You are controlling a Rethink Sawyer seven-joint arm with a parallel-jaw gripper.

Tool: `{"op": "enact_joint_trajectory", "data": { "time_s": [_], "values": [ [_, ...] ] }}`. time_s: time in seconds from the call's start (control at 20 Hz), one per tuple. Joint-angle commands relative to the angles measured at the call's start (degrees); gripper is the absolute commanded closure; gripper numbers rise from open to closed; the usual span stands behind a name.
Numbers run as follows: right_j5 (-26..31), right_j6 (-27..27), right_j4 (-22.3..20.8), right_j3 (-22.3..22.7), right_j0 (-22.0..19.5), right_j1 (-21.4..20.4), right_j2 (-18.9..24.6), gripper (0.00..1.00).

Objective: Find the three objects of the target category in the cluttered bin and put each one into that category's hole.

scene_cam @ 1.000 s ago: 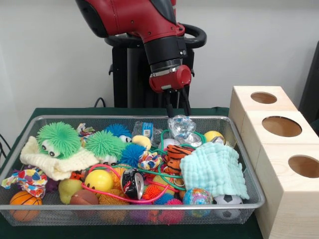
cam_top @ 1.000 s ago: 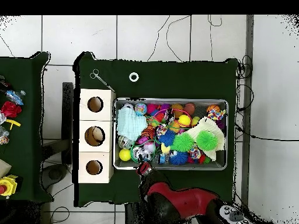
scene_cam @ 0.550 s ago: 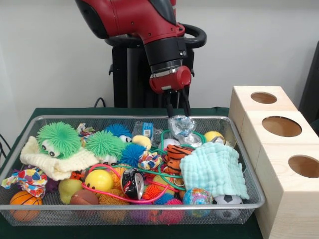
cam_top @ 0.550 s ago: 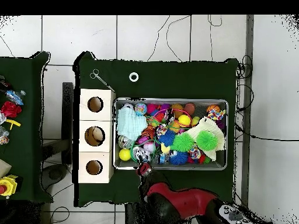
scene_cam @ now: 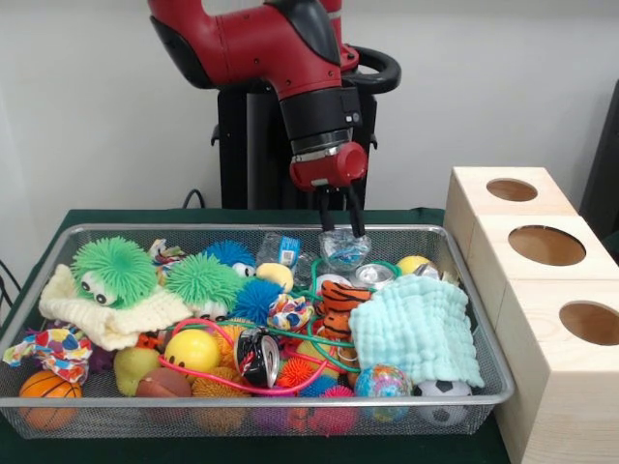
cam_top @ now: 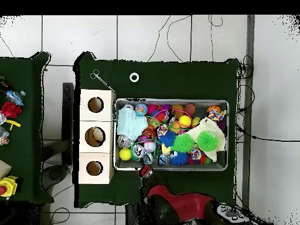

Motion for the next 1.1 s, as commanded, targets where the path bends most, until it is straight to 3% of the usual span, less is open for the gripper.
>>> {"op": "enact_joint_trajectory", "data": {
  "time_s": [0.05,0.25,0.7,0.75,1.1],
  "values": [
    [1.35,5.18,4.26,-8.33,1.55,8.95,-2.00,0.00],
    [0.23,4.94,4.14,-7.76,0.70,7.63,-1.13,0.00],
    [4.11,2.36,5.92,-8.42,4.41,5.66,-4.50,0.00],
    [5.80,1.94,5.40,-8.71,4.70,5.30,-4.73,1.00],
    [8.06,1.74,5.14,-8.43,5.18,3.96,-4.94,1.00]
  ]
}}
